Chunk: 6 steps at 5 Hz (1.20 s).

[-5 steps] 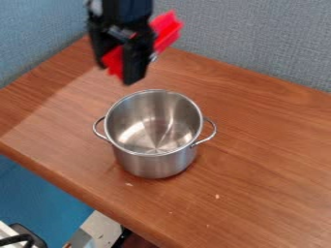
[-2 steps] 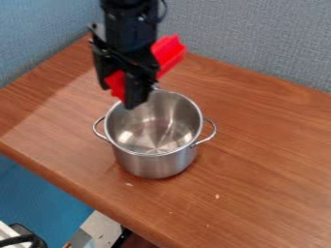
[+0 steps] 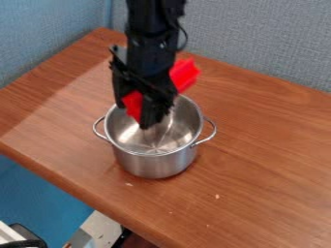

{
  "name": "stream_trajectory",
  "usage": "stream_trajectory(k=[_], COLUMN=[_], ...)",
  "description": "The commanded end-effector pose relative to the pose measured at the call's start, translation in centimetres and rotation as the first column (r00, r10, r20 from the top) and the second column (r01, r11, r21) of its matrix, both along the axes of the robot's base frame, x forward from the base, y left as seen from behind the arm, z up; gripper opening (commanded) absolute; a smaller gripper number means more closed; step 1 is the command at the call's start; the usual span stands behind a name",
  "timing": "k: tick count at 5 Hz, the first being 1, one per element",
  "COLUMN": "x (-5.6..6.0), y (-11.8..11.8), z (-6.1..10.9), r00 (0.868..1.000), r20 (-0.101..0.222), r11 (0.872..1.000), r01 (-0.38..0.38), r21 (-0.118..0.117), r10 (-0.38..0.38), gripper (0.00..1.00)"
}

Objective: Put the red object in the metal pot

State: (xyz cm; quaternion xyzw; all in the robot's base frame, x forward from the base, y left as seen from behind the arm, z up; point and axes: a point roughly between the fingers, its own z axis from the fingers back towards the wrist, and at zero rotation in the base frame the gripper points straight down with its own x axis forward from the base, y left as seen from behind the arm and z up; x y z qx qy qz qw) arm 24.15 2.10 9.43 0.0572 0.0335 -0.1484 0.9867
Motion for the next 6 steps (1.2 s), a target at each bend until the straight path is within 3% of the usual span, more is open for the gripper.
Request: stream_trajectory(k=[1,2,4,5,6], x=[-0.1,-0.1,0.1,0.2,0.4], y=[-0.5,-0.3,0.3,0.4,0.3], z=[-0.2,0.2,0.8,0.8,0.3], r00=[0.999,1.0,0.999,0.999,0.999], r20=[0.013,0.012,-0.003,-0.009,-0.007], r11=[0.999,1.0,0.999,0.998,0.999], r01=[0.034,0.016,-0.042,-0.053,-0.047], r21=[0.031,0.025,-0.016,-0.018,-0.023], r10=[-0.034,-0.016,0.042,0.053,0.047], gripper=[0.0,0.0,0.0,1.0,1.0])
